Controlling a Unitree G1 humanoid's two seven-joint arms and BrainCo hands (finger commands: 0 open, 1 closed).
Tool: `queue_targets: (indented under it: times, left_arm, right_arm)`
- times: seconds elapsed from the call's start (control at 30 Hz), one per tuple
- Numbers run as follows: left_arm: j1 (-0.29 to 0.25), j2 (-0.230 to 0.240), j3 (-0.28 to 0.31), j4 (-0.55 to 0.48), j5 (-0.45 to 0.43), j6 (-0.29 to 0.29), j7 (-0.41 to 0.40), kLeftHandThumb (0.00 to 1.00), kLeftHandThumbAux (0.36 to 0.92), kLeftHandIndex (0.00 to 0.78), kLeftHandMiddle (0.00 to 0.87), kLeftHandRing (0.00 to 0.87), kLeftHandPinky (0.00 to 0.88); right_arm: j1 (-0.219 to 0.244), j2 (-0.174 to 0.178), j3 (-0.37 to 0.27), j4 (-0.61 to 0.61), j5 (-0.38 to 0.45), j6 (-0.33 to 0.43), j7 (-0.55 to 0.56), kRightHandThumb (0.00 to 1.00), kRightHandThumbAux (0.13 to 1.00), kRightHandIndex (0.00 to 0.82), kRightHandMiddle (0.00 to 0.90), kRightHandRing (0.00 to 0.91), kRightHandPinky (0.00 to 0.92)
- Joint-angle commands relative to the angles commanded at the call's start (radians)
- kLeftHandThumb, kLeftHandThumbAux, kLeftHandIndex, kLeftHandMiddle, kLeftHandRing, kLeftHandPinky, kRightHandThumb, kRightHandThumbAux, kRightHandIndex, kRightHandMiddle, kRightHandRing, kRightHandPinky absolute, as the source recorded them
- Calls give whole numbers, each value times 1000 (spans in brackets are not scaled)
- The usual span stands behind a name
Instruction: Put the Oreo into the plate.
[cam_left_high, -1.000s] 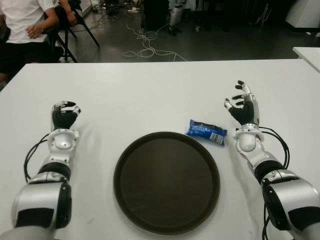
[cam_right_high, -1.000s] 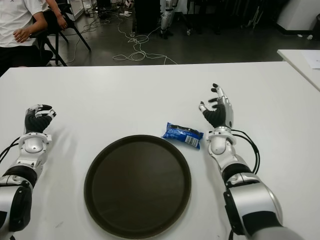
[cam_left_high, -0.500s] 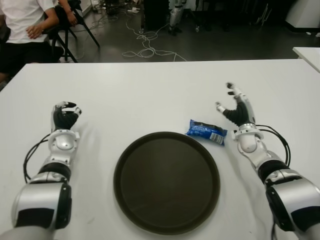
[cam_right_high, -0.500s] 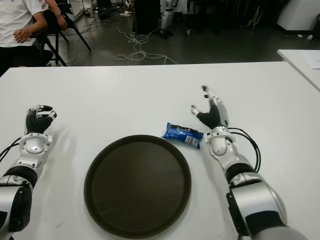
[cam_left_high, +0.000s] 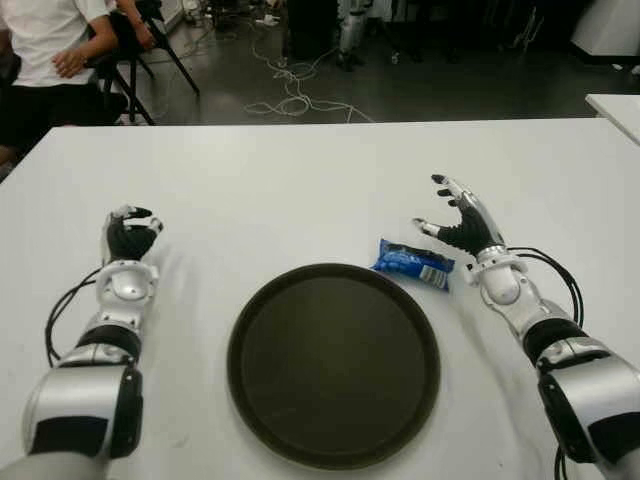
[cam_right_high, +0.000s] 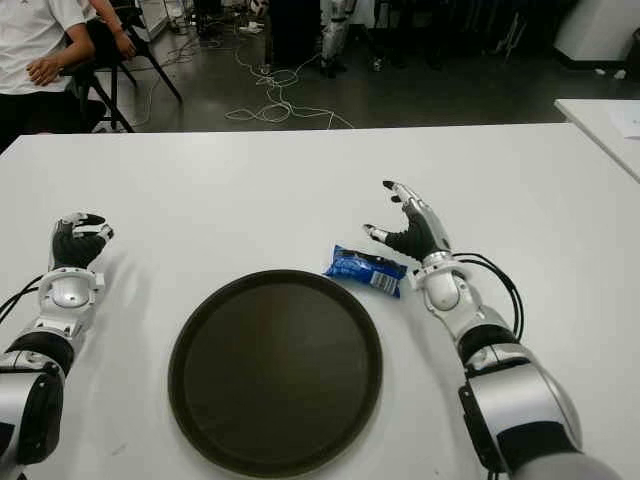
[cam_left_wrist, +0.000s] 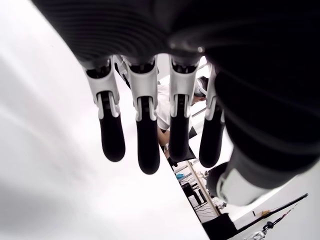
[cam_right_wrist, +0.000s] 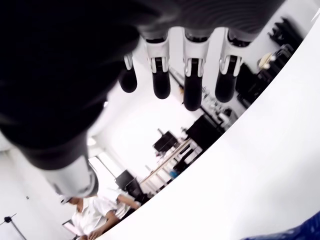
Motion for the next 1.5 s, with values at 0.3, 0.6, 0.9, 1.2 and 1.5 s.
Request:
queue_targets:
  times: [0.3, 0.6, 0.9, 1.2, 1.5]
  left_arm:
    - [-2, 1, -7, -1, 5, 15, -1, 674, 719, 399, 287, 325, 360]
    - [-1, 0, -3, -3, -1, 10, -11, 675, 719, 399, 290, 330, 364]
    - [-3, 1, -15, -2, 12, 16, 2, 675, 720, 399, 303, 341, 365]
    - [-5, 3, -25, -2, 19, 26, 10, 673, 720, 398, 302, 340, 355]
    - [-5, 4, -24, -3, 18, 26, 9, 673, 720, 398, 291, 329, 350]
  right_arm:
    - [0, -7, 6, -8, -1, 15, 30, 242, 663, 69, 134, 151, 173]
    - [-15, -25, 60, -10, -55, 116, 60, 162, 594, 49, 85, 72, 59]
    - [-19, -25, 72, -18, -60, 169, 85, 185, 589, 47, 80, 54, 35]
    - [-20, -25, 76, -22, -61, 188, 96, 203, 595, 51, 81, 59, 36]
    - [-32, -31, 104, -16, -87, 225, 145, 193, 594, 69, 102, 86, 64]
